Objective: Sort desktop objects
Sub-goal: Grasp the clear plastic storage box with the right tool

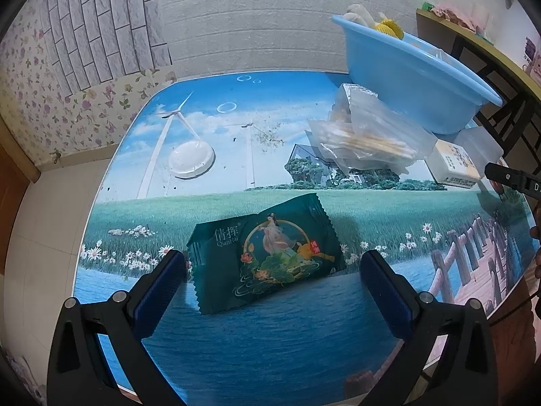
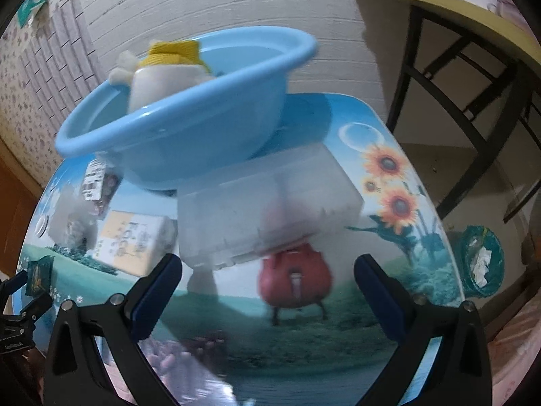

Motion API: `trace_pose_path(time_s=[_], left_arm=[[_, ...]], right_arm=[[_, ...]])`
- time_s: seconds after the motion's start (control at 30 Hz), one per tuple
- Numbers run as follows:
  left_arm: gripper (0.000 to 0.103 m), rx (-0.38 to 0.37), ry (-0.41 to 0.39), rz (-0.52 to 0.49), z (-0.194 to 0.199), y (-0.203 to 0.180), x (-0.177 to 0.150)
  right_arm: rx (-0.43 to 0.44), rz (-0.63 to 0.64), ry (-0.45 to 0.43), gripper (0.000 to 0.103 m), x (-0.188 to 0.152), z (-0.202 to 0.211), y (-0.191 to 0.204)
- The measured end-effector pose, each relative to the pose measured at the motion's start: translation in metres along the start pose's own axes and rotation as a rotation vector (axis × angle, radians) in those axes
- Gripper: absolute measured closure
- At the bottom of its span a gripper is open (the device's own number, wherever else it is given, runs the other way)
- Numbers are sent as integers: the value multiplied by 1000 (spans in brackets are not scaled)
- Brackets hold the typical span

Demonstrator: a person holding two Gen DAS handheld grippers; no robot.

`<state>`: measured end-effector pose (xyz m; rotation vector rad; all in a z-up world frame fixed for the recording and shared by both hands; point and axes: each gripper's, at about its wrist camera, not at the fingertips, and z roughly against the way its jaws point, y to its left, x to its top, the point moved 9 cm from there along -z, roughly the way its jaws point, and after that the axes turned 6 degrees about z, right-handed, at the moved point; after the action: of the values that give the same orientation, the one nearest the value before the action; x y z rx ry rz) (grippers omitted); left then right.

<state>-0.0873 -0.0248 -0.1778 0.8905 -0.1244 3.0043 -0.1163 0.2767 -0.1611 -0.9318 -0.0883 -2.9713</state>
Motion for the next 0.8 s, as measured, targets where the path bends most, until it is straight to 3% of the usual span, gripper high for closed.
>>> trace_pose_path(time_s=[0.8], left_arm=[[0,0,-5,0,0,2,0]], right_arm=[[-96,-128,22,0,-16,6,-67]])
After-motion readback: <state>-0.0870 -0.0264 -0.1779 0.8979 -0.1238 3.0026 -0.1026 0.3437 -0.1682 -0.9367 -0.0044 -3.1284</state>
